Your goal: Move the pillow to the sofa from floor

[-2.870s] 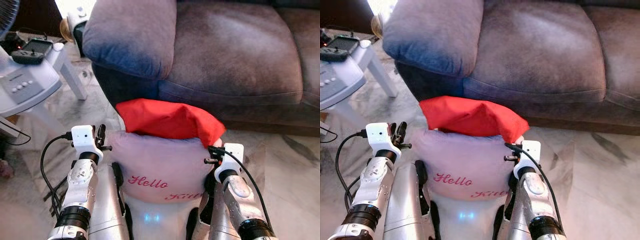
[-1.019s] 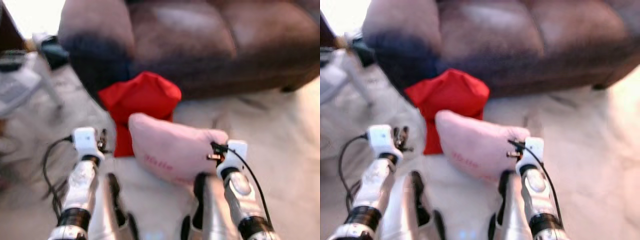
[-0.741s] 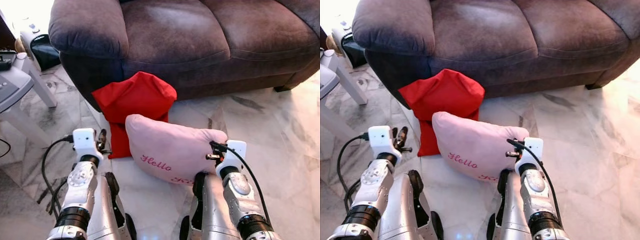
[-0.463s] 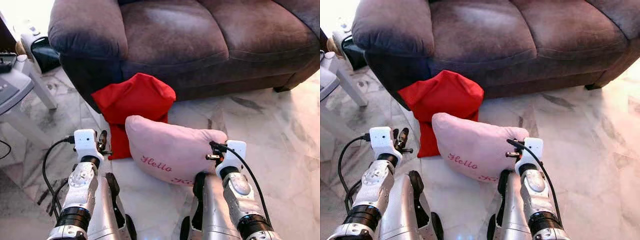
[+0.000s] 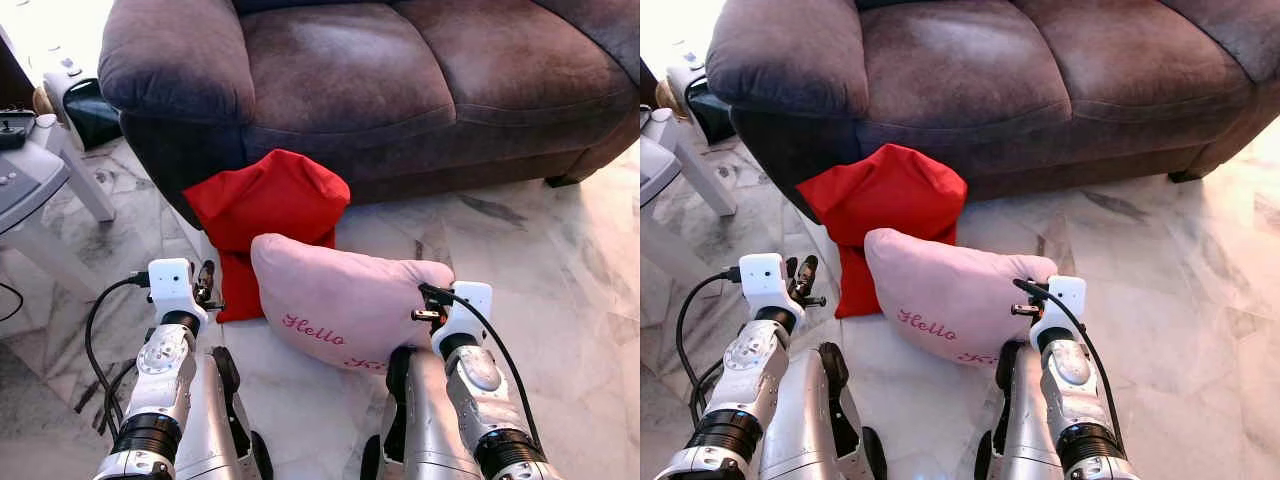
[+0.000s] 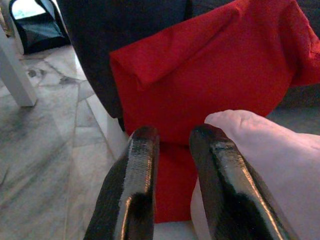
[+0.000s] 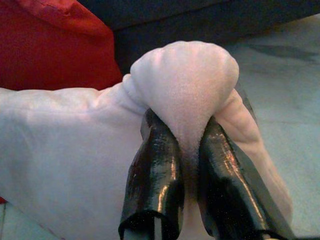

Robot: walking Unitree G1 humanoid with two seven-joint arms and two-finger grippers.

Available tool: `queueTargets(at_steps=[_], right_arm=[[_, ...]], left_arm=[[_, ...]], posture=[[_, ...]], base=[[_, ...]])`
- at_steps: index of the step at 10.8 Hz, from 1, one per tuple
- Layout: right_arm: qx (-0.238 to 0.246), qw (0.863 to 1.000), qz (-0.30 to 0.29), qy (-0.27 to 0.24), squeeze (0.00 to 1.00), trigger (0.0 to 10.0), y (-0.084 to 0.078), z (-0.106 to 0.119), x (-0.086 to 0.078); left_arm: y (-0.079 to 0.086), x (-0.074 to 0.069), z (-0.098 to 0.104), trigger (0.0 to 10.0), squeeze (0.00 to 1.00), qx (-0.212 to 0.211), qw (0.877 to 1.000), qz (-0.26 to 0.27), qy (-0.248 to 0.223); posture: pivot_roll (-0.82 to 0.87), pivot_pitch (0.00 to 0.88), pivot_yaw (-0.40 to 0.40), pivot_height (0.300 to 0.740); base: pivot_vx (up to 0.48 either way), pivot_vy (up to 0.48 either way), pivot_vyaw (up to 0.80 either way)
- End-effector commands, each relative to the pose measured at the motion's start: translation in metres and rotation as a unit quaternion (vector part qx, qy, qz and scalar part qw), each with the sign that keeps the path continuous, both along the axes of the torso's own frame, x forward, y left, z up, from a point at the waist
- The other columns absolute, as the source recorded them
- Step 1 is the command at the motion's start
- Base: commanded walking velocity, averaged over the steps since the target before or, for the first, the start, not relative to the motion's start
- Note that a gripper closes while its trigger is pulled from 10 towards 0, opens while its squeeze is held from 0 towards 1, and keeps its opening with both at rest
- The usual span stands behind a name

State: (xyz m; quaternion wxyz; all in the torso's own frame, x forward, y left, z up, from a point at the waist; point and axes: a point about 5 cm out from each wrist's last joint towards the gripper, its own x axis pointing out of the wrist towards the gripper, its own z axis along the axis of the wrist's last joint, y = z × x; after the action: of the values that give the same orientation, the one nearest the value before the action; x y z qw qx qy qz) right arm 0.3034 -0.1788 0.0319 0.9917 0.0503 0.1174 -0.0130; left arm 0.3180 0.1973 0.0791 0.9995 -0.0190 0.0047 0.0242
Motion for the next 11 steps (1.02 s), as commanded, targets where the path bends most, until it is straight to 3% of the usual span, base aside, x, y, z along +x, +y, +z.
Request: queueTargets(at_steps=[1,8,11], right_arm=[[-0.003,0.999,-0.012,-0.029,0.00,10.0,-0.0074,0.0104,0.0048],[0.005,0.999,-0.001,-0.051,0.00,10.0,-0.0016,0.0187,0.0127],[0.001,0.999,0.001,-0.052,0.00,10.0,-0.0023,0.0194,0.0139]], left_arm=[[0.0008,-0.0008,-0.0028,10.0,0.00,-0.003,1.000,0.004,0.006],[0.0021,0.0035,0.0003,10.0,0.00,-0.004,1.000,0.006,0.001],[0.0020,0.0042,0.0000,10.0,0.00,-0.003,1.000,0.005,0.000]], posture=[[0.05,0.122,-0.041,0.485],[0.06,0.110,-0.045,0.490],[0.06,0.106,-0.046,0.549]], base=[[0.000,0.000,0.00],[0.000,0.000,0.00],[0.000,0.000,0.00]])
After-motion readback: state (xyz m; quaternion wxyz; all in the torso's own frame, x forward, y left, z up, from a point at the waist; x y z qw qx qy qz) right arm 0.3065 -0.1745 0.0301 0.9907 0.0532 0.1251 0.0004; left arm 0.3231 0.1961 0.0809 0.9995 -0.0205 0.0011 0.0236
